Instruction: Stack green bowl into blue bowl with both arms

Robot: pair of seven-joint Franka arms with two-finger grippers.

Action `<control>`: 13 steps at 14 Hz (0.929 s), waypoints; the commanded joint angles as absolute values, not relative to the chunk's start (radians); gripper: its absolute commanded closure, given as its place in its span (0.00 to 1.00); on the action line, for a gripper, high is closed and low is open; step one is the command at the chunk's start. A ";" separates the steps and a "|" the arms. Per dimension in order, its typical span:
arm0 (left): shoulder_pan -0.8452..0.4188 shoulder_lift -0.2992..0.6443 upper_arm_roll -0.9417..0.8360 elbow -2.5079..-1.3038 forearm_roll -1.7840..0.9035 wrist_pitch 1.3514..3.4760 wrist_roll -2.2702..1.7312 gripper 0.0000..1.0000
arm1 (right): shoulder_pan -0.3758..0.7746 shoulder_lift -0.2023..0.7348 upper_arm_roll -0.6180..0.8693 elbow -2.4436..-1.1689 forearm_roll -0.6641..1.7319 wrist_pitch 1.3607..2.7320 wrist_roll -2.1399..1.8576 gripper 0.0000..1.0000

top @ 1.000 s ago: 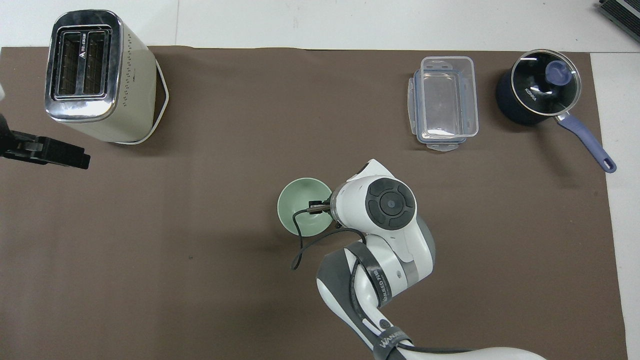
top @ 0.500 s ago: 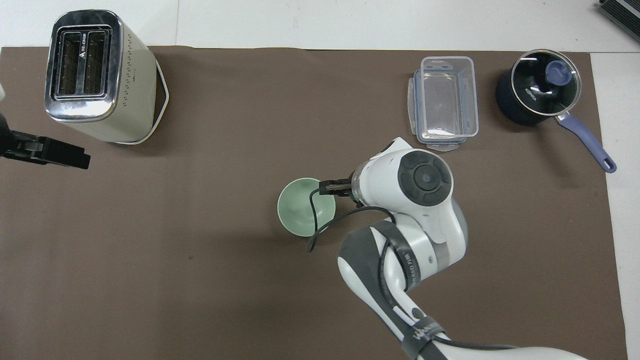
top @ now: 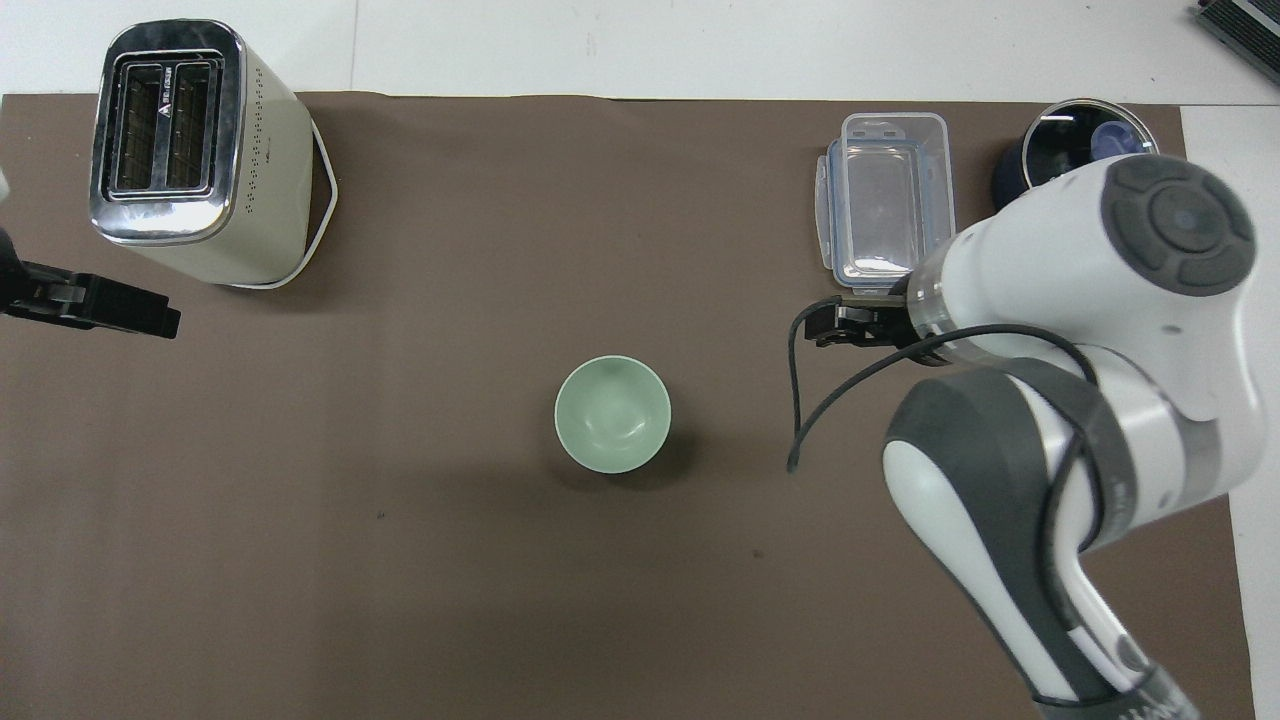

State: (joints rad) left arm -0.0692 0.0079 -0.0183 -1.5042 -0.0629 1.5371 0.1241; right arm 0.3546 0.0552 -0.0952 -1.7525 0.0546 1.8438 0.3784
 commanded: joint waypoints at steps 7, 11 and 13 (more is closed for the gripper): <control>-0.063 -0.002 -0.026 -1.503 -0.049 1.528 0.130 0.00 | 0.112 -0.040 -0.089 -1.752 0.041 1.694 0.195 0.00; -0.063 -0.002 -0.026 -1.508 -0.049 1.529 0.130 0.00 | 0.083 -0.057 -0.089 -1.708 0.034 1.668 0.160 0.00; -0.063 -0.003 -0.026 -1.509 -0.049 1.529 0.130 0.00 | 0.084 -0.052 -0.083 -1.620 0.002 1.597 0.147 0.00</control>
State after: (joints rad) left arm -0.0693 0.0079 -0.0194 -1.5043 -0.0629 1.5371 0.1241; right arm 0.0905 -0.0526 -0.0967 -1.7022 0.0361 1.6688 0.1729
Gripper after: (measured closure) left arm 0.000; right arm 0.000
